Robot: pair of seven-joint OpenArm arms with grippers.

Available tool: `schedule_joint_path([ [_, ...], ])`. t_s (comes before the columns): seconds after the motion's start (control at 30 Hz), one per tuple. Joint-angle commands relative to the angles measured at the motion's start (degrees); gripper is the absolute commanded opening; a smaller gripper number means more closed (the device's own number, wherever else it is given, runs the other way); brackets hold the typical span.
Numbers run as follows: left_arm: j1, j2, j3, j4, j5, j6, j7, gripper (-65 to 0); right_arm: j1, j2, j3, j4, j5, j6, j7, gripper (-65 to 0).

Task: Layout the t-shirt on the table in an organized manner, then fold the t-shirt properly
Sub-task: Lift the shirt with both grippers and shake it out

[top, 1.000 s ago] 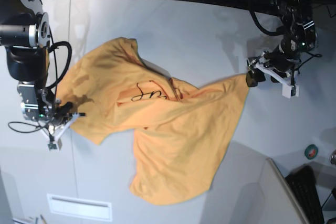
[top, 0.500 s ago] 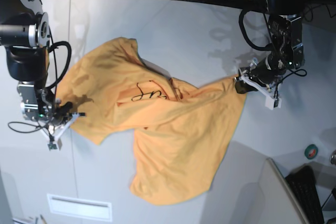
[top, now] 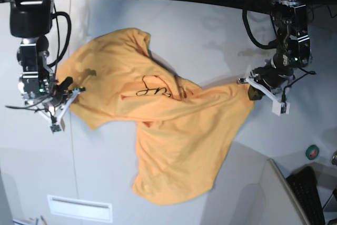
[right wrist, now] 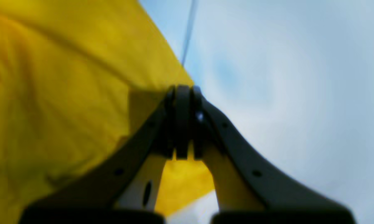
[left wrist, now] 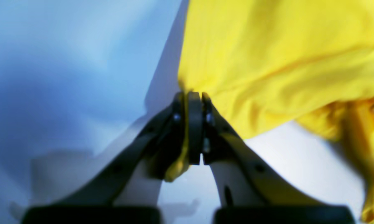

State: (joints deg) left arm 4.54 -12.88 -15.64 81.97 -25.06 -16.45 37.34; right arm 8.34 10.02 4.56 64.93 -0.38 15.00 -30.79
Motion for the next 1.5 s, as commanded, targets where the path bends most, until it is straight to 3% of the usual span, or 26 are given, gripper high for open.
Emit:
schedule_joint_path([
  [0.0, -2.0, -0.8, -0.3, 2.1, -0.4, -0.1, 1.0, -65.0, 2.6, 0.7, 0.2, 4.0, 0.3, -0.3, 1.2, -65.0],
  [0.17, -11.9, -0.3, 0.9, 3.0, -0.4, -0.1, 8.9, -65.0, 6.3, 2.2, 0.2, 8.7, 0.2, -0.3, -1.3, -65.0],
  [0.33, -22.4, -0.3, 8.5, -0.2, -0.4, 0.5, 9.4, -65.0, 13.1, 4.4, 0.2, 9.1, 0.2, -0.3, -1.3, -65.0],
  [0.4, -27.1, -0.1, 11.1, -2.3, -0.6, 3.0, 9.4, -65.0, 15.9, 5.8, 0.2, 10.0, 0.2, -0.2, -1.3, -65.0],
  [0.5, -32.4, 1.5, 11.4, -2.7, -0.9, 6.7, 9.4, -65.0, 17.4, 7.9, 1.9, 17.7, 0.2, -0.2, -1.0, -65.0],
  [0.63, -33.9, 2.3, 9.3, 1.8, -1.0, 6.7, 9.5, -65.0, 14.8, 8.3, 7.0, 33.1, 0.2, 0.0, -1.3, -65.0],
  [0.83, -21.2, 1.9, 9.1, 16.0, -1.1, 6.7, 9.2, -65.0, -2.0, 7.6, 10.0, 49.7, 0.4, 0.0, -1.0, -65.0],
  [0.93, -12.6, 1.0, 9.1, 19.3, 0.8, 6.7, 9.0, -65.0, -12.7, 3.0, 9.9, 50.5, 0.5, 0.0, 1.2, -65.0],
  [1.07, -4.2, -0.3, 9.5, 15.4, 7.2, 6.7, 8.9, -65.0, -23.3, -4.3, 9.8, 44.5, 0.5, 0.0, 5.7, -65.0],
  [1.17, -0.2, -0.3, 9.7, 10.2, 11.5, 6.7, 4.8, -65.0, -26.4, -7.5, 9.8, 37.1, 0.4, 0.0, 7.5, -65.0],
  [1.3, 3.6, -0.7, 9.7, 3.8, 14.3, 6.6, -1.8, -65.0, -27.0, -8.3, 9.8, 28.7, 0.5, 0.0, 7.6, -65.0],
  [1.47, 5.7, -0.8, 9.3, 1.2, 13.8, 6.6, -2.2, -65.0, -28.8, -8.4, 9.8, 28.3, 0.5, 0.1, 7.3, -65.0],
])
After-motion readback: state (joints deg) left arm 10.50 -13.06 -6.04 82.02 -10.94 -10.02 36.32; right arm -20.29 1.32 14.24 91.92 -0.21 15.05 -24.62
